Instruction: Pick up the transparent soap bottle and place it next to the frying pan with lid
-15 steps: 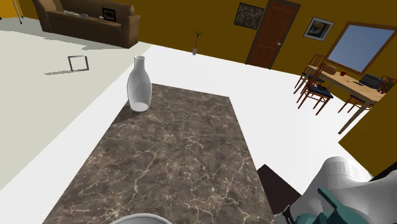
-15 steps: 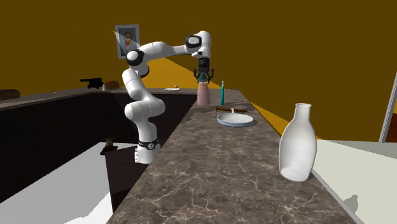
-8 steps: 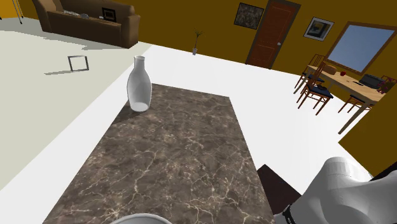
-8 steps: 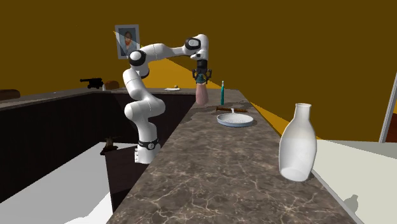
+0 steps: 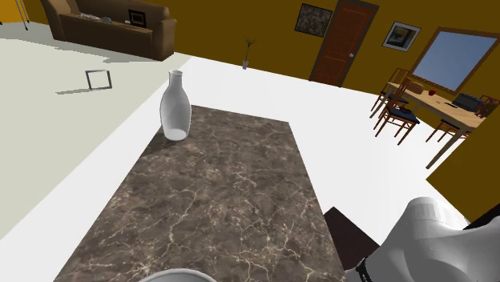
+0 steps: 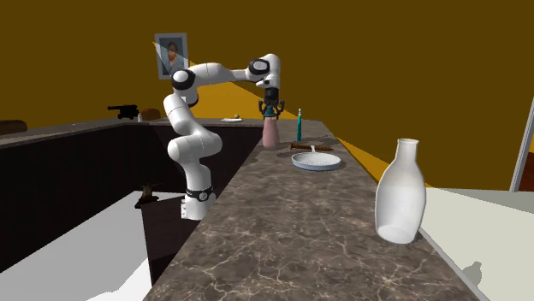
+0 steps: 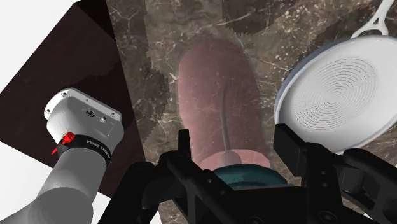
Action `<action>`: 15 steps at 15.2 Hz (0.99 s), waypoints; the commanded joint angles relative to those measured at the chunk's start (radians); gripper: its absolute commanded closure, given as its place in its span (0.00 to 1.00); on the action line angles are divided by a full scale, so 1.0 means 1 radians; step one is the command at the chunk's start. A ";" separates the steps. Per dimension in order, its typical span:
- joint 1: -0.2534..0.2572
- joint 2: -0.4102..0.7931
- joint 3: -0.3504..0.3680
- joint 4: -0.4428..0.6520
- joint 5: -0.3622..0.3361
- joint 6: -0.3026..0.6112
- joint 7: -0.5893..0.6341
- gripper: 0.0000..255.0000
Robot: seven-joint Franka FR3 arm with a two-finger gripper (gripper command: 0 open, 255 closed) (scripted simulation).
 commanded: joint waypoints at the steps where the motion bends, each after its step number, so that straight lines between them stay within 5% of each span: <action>1: 0.004 -0.008 0.008 -0.030 0.009 0.025 -0.002 1.00; 15: 0.025 -0.042 0.044 -0.146 0.048 0.119 -0.007 1.00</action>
